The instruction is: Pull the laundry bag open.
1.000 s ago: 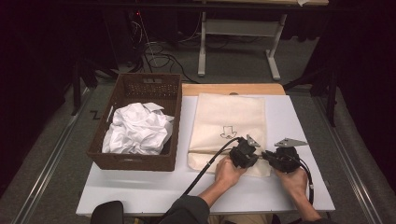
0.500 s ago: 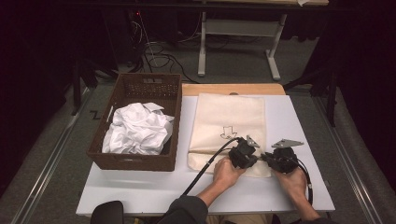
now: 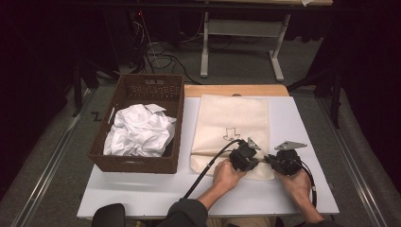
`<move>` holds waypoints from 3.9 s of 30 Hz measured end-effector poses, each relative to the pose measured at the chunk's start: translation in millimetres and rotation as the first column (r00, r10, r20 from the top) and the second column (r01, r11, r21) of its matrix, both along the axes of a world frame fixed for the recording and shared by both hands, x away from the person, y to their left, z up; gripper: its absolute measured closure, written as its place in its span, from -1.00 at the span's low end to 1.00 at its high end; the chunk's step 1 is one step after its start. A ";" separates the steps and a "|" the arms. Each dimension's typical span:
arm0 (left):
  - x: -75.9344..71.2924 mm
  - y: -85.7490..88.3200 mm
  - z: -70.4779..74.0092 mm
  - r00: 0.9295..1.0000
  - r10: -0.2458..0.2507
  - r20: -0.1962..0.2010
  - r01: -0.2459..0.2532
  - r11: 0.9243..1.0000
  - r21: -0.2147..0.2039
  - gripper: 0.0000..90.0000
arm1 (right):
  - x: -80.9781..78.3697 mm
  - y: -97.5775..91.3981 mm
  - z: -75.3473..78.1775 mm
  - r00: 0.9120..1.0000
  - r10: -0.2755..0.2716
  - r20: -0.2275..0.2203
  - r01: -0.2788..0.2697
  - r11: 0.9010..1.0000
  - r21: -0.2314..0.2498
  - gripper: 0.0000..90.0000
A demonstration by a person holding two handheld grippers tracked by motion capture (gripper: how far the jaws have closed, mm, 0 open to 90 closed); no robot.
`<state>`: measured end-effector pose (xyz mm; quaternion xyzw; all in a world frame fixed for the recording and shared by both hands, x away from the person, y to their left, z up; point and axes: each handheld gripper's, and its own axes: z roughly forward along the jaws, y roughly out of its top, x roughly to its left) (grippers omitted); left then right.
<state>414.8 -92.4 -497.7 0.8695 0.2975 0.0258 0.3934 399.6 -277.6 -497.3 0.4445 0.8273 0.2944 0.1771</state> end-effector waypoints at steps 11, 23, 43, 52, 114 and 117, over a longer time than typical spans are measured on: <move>1.5 5.0 0.7 1.000 0.003 -0.002 -0.003 1.000 0.003 0.93 | -0.9 1.9 -0.1 1.000 -0.011 0.003 0.011 1.000 -0.011 0.86; 6.2 -1.6 -6.9 0.999 0.037 -0.005 -0.037 0.999 -0.022 0.88 | -0.9 2.8 0.0 1.000 -0.014 0.001 0.014 1.000 -0.016 0.86; 2.8 3.6 -0.2 1.000 0.000 -0.012 0.000 1.000 -0.003 0.93 | -0.9 1.8 -1.0 1.000 0.002 0.008 -0.001 1.000 -0.018 0.86; 4.1 9.9 1.7 0.999 0.014 -0.035 -0.014 1.000 -0.006 0.93 | -1.9 4.5 -0.8 1.000 -0.001 0.019 0.002 0.999 -0.039 0.87; -14.0 90.7 8.0 0.993 0.115 0.006 -0.115 0.993 -0.031 0.93 | 0.5 6.5 1.0 0.999 0.001 0.047 0.003 0.997 -0.080 0.86; -14.5 92.2 6.8 0.993 0.118 0.000 -0.118 0.992 -0.037 0.93 | 1.3 6.0 1.0 0.999 -0.001 0.049 0.005 0.997 -0.080 0.86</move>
